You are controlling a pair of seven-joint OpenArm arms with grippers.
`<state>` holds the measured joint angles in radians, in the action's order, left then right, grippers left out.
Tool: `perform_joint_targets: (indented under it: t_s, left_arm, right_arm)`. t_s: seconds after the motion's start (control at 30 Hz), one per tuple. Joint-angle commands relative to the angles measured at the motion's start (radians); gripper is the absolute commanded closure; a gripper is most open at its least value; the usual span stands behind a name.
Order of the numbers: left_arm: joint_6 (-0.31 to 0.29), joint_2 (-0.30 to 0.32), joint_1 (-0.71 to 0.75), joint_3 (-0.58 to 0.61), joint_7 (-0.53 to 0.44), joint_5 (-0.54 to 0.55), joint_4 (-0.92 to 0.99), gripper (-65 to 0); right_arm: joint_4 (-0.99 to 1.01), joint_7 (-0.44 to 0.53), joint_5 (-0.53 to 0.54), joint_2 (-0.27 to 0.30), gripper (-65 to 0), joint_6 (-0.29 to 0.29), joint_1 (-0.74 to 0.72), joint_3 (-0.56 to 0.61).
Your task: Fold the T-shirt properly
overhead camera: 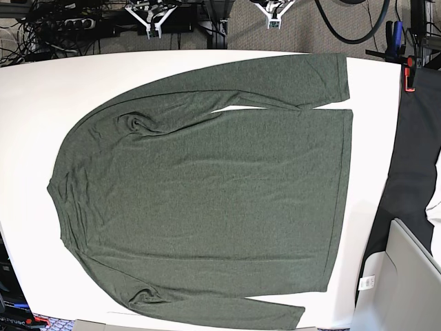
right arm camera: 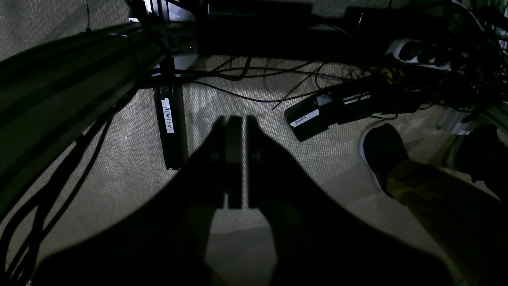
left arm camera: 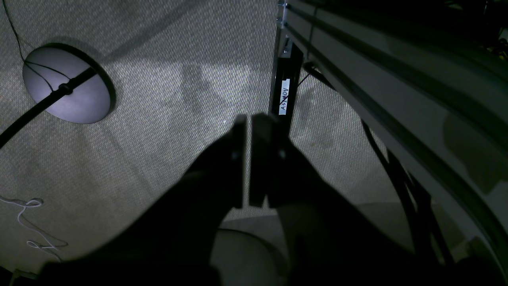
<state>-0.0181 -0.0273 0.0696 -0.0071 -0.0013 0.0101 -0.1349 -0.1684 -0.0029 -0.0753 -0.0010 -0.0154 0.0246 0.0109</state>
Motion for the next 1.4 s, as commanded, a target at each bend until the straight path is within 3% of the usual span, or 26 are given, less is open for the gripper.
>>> perform_joint_targets:
  t_s: [0.0,0.43,0.63,0.9,1.37]
  left_arm:
    - [0.002,-0.001,0.003,-0.001,-0.009,-0.002,-0.002,-0.1]
    - [0.002,0.022,0.040,0.002,-0.070,-0.002,-0.002,-0.1]
    - [0.002,0.031,0.040,0.002,-0.072,-0.002,-0.002,-0.1]
    - [0.002,0.028,0.052,0.002,-0.072,-0.002,-0.002,-0.1]
    - [0.002,0.028,0.054,0.002,-0.073,-0.002,-0.002,-0.1]
  right_arm:
    - [-0.004,0.010,-0.002,-0.001,0.0,0.002,0.001,0.002]
    - [-0.004,0.010,-0.002,0.019,0.0,0.002,0.019,0.002]
    - [-0.018,0.008,-0.002,0.020,0.0,0.002,0.027,0.002]
    - [-0.070,0.005,-0.091,0.016,0.0,0.002,0.062,0.002]
    - [-0.098,0.005,-0.090,0.019,0.0,0.002,0.084,0.001]
